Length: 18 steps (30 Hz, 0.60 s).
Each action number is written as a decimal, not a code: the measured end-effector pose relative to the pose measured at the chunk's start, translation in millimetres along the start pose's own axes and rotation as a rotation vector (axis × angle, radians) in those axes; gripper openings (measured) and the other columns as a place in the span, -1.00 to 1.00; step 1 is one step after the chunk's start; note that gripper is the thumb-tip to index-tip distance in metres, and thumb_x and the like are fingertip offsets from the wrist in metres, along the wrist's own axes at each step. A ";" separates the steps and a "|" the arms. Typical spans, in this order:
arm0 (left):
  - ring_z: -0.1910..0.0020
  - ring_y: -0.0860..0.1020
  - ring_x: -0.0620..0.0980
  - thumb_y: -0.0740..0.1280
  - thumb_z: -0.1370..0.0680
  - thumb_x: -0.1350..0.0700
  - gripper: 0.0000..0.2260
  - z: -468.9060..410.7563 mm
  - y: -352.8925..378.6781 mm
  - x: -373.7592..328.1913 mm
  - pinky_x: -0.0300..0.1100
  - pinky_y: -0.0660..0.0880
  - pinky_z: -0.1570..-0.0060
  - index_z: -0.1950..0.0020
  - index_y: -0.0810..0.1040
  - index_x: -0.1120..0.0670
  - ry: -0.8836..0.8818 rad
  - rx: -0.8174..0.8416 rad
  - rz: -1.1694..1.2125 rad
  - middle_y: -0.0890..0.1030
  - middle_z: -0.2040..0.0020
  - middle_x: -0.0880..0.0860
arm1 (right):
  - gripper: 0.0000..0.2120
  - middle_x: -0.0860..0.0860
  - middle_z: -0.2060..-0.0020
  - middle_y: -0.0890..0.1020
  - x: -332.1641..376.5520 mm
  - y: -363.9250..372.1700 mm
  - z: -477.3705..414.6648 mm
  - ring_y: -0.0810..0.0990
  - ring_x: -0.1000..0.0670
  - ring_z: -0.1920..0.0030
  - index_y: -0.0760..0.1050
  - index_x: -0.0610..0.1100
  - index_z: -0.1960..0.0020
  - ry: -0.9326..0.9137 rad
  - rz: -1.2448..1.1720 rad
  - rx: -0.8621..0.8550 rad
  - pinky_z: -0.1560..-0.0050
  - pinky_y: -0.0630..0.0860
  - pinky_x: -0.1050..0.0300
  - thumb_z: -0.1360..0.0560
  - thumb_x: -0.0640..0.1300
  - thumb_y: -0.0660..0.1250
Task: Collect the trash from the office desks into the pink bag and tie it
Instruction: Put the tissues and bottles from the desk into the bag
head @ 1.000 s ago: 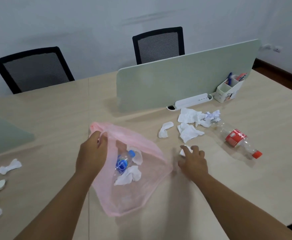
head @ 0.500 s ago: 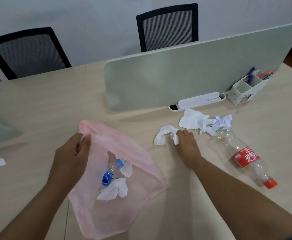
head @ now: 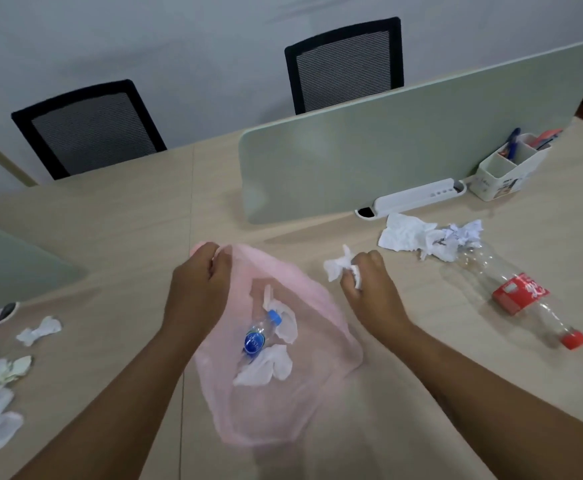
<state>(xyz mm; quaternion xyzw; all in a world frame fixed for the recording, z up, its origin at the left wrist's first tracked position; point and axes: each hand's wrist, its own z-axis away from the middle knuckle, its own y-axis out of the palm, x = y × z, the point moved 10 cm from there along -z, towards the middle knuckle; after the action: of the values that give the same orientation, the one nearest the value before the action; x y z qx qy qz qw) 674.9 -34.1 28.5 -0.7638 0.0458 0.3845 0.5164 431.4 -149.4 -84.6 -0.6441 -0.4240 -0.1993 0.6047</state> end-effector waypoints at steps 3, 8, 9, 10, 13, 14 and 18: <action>0.38 0.30 0.00 0.15 -0.66 0.02 -0.66 4.7 -5.8 -9.0 -0.12 0.24 0.36 0.26 0.28 0.15 0.004 0.004 0.058 0.37 0.38 0.04 | -0.78 0.07 0.10 0.34 71.1 3.8 63.0 0.43 -0.01 0.22 0.40 -0.13 0.06 -0.202 -0.079 0.115 0.22 0.36 0.05 -0.46 0.02 0.15; 0.36 0.33 0.09 0.16 -0.63 0.06 -0.71 24.5 -26.3 -21.6 -0.11 0.27 0.33 0.24 0.29 0.16 0.038 0.022 0.175 0.39 0.36 0.10 | -0.61 -0.02 -0.25 0.46 124.6 81.1 95.4 0.50 -0.06 -0.19 0.41 -0.03 -0.30 -0.174 -0.067 0.410 -0.22 0.45 0.00 -0.50 -0.01 0.33; 0.36 0.33 0.11 0.16 -0.62 0.06 -0.71 28.2 -29.2 -23.0 -0.11 0.28 0.33 0.24 0.29 0.17 0.054 0.026 0.184 0.40 0.36 0.12 | -0.36 -0.01 -0.42 0.35 121.2 98.6 91.9 0.36 -0.05 -0.38 0.24 0.03 -0.47 -0.114 -0.081 0.479 -0.38 0.33 0.02 -0.46 0.05 0.39; 0.36 0.32 0.10 0.17 -0.62 0.06 -0.72 32.9 -32.6 -24.2 -0.11 0.28 0.32 0.24 0.28 0.17 0.068 0.032 0.189 0.37 0.37 0.09 | -0.13 0.02 -0.52 0.21 113.8 112.3 90.3 0.19 -0.05 -0.50 0.03 0.09 -0.55 -0.035 -0.094 0.535 -0.47 0.21 -0.01 -0.40 0.13 0.45; 0.34 0.36 0.08 0.18 -0.61 0.06 -0.71 45.1 -38.8 -17.5 -0.07 0.37 0.31 0.27 0.26 0.14 0.067 0.045 0.219 0.36 0.36 0.05 | 0.08 -0.02 -0.54 0.16 80.4 124.3 99.6 0.17 -0.09 -0.52 -0.12 0.13 -0.57 0.148 -0.118 0.558 -0.47 0.22 -0.04 -0.30 0.15 0.53; 0.33 0.39 0.11 0.18 -0.61 0.05 -0.71 48.0 -38.7 -12.5 -0.08 0.37 0.30 0.26 0.27 0.15 0.054 0.049 0.222 0.40 0.35 0.10 | -0.03 -0.04 -0.48 0.30 70.7 120.5 106.8 0.31 -0.08 -0.44 0.03 0.10 -0.57 0.162 -0.107 0.566 -0.40 0.31 0.05 -0.33 0.08 0.53; 0.29 0.48 0.18 0.18 -0.64 0.03 -0.70 56.3 -25.1 -6.7 -0.04 0.42 0.27 0.22 0.32 0.17 0.055 0.080 0.237 0.45 0.33 0.15 | -0.71 0.00 0.08 0.60 27.1 64.6 122.0 0.54 0.03 0.12 0.59 -0.07 -0.10 0.244 -0.124 0.549 0.11 0.47 0.26 -0.41 -0.06 0.49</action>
<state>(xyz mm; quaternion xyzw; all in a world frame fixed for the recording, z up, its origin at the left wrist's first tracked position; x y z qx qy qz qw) 651.5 21.8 42.0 -0.7421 0.1653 0.4197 0.4958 466.3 -19.6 -126.2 -0.4008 -0.4248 -0.1899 0.7892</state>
